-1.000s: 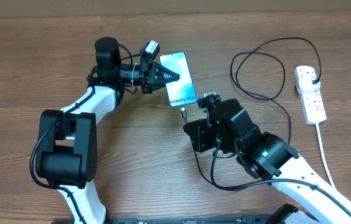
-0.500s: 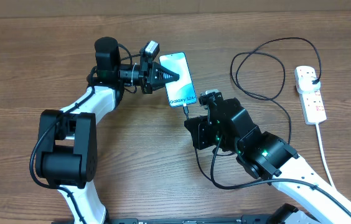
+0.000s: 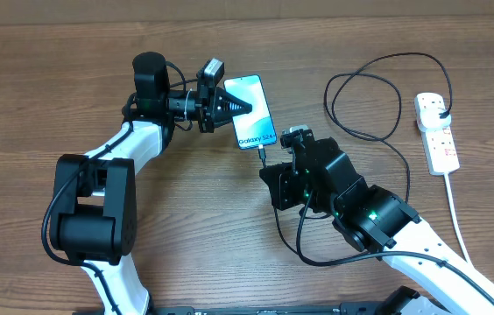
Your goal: Plug charger to phone and switch on socket
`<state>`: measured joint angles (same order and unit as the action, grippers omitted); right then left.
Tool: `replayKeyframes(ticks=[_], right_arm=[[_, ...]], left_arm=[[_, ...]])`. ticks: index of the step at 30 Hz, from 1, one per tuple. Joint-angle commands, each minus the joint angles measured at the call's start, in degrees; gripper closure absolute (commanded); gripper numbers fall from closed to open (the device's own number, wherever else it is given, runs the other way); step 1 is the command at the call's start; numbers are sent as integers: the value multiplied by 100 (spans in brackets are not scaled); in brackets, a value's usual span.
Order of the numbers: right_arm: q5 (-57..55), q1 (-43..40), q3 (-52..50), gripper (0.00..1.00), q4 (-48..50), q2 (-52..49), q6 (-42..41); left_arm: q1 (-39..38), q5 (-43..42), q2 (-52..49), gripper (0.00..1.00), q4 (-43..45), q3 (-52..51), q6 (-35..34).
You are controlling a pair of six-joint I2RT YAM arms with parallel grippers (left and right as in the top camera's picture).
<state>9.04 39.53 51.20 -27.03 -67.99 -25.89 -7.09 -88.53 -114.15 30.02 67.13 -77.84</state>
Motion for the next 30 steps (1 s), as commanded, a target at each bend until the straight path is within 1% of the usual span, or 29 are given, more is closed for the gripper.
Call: replayKeyframes(ticks=[1,18,30], right_arm=[[20,37,31,96,35,39,22],[20,37,31,96,35,39,24],[17,37,31,96,42,39,24]], left_arm=[[13,-92,15,96,44,170,-105],[13,79,15,96,44,170,-208],[13,-162,15,96,48,170,-160]])
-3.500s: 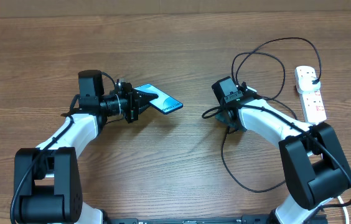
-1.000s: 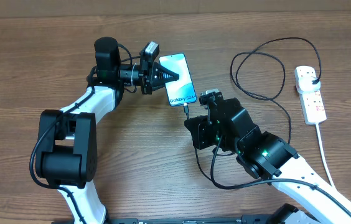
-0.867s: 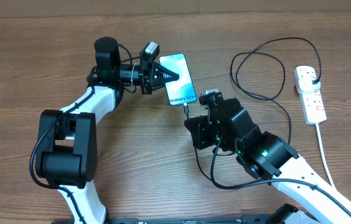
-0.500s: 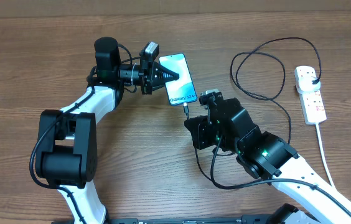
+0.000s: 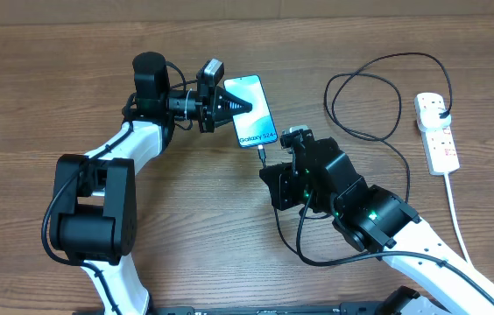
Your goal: Plug charger to phone and switch on socket
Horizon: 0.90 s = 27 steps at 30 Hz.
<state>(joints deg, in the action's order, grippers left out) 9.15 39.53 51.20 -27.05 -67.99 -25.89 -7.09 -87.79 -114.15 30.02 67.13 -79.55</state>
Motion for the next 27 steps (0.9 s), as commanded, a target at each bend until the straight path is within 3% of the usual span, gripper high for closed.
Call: replayKeyframes(ticks=[1,27], right_arm=[[4,37,31,96,44,39,24],[-13,37,31,96,87,33,24]], left_arm=[[13,-247,15,96,48,170,33],[-83,-94,15,96,50,170,70]])
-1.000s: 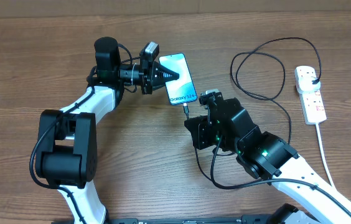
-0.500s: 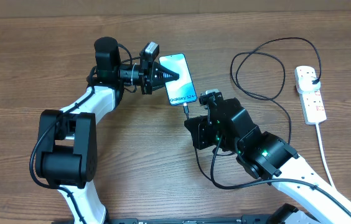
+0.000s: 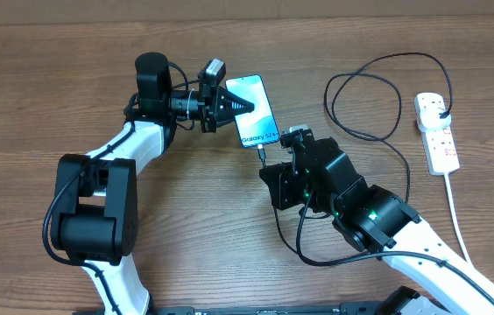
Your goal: Plug charger to phone and switch on socket
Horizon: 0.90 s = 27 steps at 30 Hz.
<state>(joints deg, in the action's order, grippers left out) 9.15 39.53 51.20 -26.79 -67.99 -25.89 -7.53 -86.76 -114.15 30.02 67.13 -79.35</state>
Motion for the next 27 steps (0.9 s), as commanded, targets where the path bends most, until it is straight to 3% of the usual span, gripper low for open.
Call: replayKeyframes(ticks=[1,18,27], right_arm=[[-15,37,31,96,59,33,24],[-13,37,31,96,-68,33,22],[-11,37,31,96,-142,35,22]], left_arm=[[-39,-269,15,96,50,170,103],[11,-385,15,96,50,170,61],[13,-385,15,96,50,170,916]])
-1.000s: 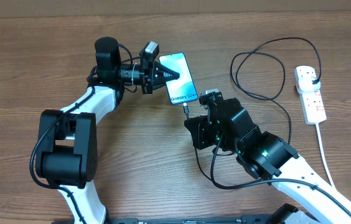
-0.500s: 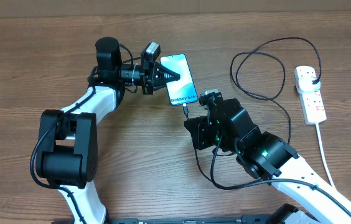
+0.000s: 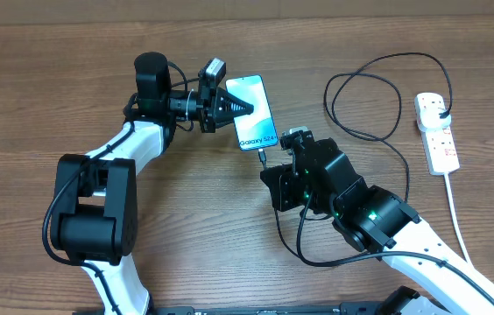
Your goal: Plug charger to phone and switch on socket
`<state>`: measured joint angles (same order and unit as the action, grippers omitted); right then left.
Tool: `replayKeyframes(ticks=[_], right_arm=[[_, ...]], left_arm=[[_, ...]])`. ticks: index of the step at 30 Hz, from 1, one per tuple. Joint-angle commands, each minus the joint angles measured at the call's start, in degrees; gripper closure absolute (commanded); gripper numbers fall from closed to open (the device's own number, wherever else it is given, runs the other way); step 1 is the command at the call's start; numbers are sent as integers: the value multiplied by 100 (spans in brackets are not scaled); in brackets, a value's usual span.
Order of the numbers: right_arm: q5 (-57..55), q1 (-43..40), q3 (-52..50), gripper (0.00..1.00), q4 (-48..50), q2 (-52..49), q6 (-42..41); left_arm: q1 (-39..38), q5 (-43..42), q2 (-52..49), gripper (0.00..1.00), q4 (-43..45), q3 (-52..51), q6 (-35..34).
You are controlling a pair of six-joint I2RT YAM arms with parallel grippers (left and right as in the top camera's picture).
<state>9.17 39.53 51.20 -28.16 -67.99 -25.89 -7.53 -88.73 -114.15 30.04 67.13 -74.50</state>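
A phone (image 3: pixel 254 111) with a lit blue screen lies on the wooden table, its bottom end toward me. My left gripper (image 3: pixel 245 108) rests on the phone's left edge with its fingers drawn together to a point. My right gripper (image 3: pixel 269 162) is just below the phone's bottom end, where the black charger plug (image 3: pixel 264 157) meets the port; its fingers are hidden under the wrist. The black cable (image 3: pixel 365 96) loops off to a white socket strip (image 3: pixel 436 133) at the right.
The white lead of the socket strip (image 3: pixel 459 227) runs down the right side toward the table's front edge. The black cable's loops lie between the phone and the strip.
The phone and my left gripper have shifted very slightly back to the left. My right arm has stayed in place at the phone's bottom end.
At every moment my left gripper pressed on the phone's left edge and my right gripper sat at its bottom end by the plug. The phone nudged a little to the right, then back. The socket strip and cable loops have stayed put.
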Motion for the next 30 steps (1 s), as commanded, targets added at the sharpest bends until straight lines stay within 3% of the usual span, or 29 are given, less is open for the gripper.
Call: replayKeyframes(ticks=[1,30], right_arm=[[-13,37,31,96,-22,35,22],[-13,37,31,96,-17,35,22]], left_arm=[[13,-186,15,96,48,170,431],[11,61,15,96,44,170,420]])
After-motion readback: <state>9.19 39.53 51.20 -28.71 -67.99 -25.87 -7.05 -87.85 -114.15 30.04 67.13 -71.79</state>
